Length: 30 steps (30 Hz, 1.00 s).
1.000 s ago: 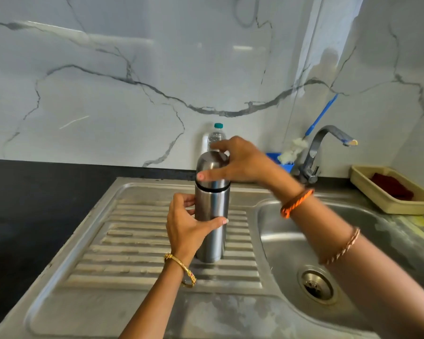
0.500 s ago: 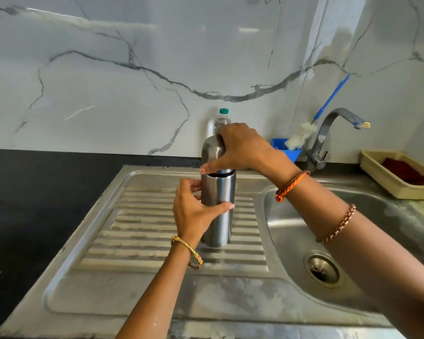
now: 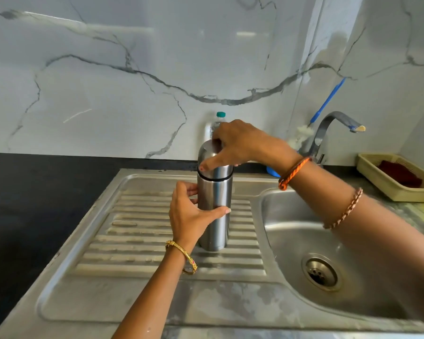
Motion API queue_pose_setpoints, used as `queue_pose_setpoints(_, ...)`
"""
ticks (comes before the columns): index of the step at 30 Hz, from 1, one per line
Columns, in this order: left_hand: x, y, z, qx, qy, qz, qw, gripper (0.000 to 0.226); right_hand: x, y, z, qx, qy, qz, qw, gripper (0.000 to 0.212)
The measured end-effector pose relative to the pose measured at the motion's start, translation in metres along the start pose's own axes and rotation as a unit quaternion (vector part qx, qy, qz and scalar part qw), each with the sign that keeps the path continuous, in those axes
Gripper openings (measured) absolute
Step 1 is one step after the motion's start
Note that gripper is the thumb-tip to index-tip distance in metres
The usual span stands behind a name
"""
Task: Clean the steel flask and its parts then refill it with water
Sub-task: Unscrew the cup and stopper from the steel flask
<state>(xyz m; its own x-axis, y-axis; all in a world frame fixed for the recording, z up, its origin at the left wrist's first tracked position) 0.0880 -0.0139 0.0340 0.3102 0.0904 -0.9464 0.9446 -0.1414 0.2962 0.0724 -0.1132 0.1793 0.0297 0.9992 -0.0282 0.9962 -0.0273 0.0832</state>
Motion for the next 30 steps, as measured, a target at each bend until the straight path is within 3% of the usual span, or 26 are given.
queue_pose_setpoints(4, 0.0, 0.002, 0.0, 0.017, 0.004, -0.005, 1.0, 0.073, -0.004, -0.003, -0.018, 0.06, 0.111, -0.031, 0.992, 0.044)
queue_pose_setpoints(8, 0.0, 0.004, -0.001, 0.033, 0.013, -0.003, 0.999, 0.075, -0.016, -0.006, -0.053, 0.02, 0.177, -0.058, 0.982, 0.056)
queue_pose_setpoints(10, 0.0, 0.005, 0.0, 0.036, 0.015, 0.0, 0.999, 0.076, -0.034, -0.009, -0.06, -0.013, 0.274, -0.047, 0.961, 0.054)
queue_pose_setpoints(11, 0.0, 0.004, 0.0, 0.037, 0.017, 0.002, 0.999, 0.076, -0.045, -0.011, -0.057, -0.036, 0.35, -0.042, 0.935, 0.053)
queue_pose_setpoints(13, 0.0, 0.005, 0.001, 0.04, 0.02, 0.002, 0.999, 0.077, -0.067, -0.017, -0.033, -0.085, 0.525, -0.037, 0.846, 0.053)
queue_pose_setpoints(17, 0.0, 0.009, 0.003, 0.049, 0.044, -0.003, 0.998, 0.082, -0.096, -0.022, 0.073, -0.102, 0.79, 0.026, 0.604, 0.082)
queue_pose_setpoints(19, 0.0, 0.01, 0.002, 0.057, 0.052, -0.003, 0.997, 0.079, -0.101, -0.024, 0.127, -0.099, 0.83, 0.077, 0.544, 0.085)
queue_pose_setpoints(20, -0.001, 0.012, 0.001, 0.059, 0.054, -0.003, 0.997, 0.078, -0.104, -0.024, 0.149, -0.097, 0.821, 0.109, 0.552, 0.082)
queue_pose_setpoints(21, -0.001, 0.013, 0.001, 0.06, 0.056, -0.004, 0.997, 0.077, -0.107, -0.024, 0.168, -0.099, 0.793, 0.143, 0.584, 0.076)
queue_pose_setpoints(23, -0.001, 0.014, 0.001, 0.061, 0.062, -0.005, 0.996, 0.077, -0.115, -0.019, 0.196, -0.105, 0.682, 0.208, 0.693, 0.072)
queue_pose_setpoints(25, -0.001, 0.014, 0.002, 0.062, 0.066, -0.002, 0.996, 0.077, -0.12, -0.012, 0.212, -0.107, 0.578, 0.26, 0.766, 0.07)
queue_pose_setpoints(30, 0.0, 0.011, 0.001, 0.051, 0.062, 0.005, 0.997, 0.077, -0.105, 0.016, 0.229, -0.083, 0.432, 0.21, 0.873, 0.075)
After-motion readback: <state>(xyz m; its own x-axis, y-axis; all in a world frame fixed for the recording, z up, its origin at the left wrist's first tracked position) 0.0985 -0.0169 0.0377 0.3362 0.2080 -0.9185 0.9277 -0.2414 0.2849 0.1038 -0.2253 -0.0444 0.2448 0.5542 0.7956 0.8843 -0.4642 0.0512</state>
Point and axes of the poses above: each hand's wrist, its own y-axis towards the middle knuckle, its own z-axis out of the palm, x = y × z, the point moved 6 cm from there along y, towards the middle knuckle, and after that the axes turned 8 degrees about -y, right-handed, at the moved point
